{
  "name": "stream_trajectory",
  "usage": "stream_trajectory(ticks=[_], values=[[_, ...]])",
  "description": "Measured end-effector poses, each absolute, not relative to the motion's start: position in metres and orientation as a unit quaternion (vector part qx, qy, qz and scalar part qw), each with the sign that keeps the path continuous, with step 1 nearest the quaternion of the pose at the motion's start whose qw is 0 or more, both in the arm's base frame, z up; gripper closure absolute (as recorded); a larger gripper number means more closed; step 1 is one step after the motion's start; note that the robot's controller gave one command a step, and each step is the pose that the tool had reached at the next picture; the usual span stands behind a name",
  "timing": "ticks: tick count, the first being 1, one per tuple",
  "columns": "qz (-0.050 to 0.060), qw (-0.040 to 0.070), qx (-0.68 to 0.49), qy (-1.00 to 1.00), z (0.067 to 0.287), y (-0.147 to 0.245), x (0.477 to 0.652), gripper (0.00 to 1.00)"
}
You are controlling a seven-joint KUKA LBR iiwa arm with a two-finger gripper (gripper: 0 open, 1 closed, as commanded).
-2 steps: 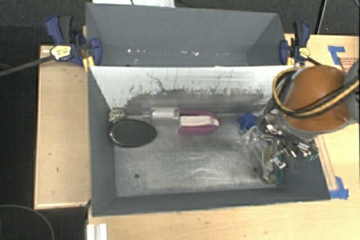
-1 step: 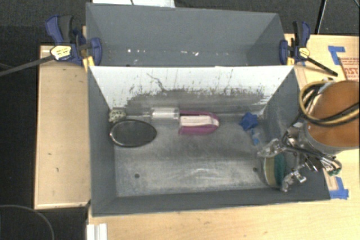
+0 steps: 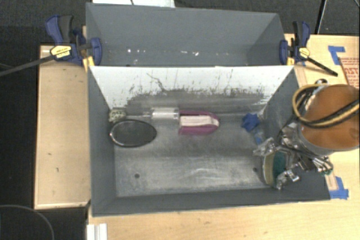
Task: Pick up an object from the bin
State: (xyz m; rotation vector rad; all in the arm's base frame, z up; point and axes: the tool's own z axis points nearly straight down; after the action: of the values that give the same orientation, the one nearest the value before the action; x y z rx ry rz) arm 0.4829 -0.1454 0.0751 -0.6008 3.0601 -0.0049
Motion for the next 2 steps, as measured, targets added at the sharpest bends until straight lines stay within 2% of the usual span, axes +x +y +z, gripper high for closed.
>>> stream_trajectory(ticks=[1,2], values=[[0.0,0.013,-0.256,0.967,0.075,-0.1455,0.4845,0.0],[0.0,0.012,-0.256,0.967,0.0752,-0.1461,0.484,1.0]])
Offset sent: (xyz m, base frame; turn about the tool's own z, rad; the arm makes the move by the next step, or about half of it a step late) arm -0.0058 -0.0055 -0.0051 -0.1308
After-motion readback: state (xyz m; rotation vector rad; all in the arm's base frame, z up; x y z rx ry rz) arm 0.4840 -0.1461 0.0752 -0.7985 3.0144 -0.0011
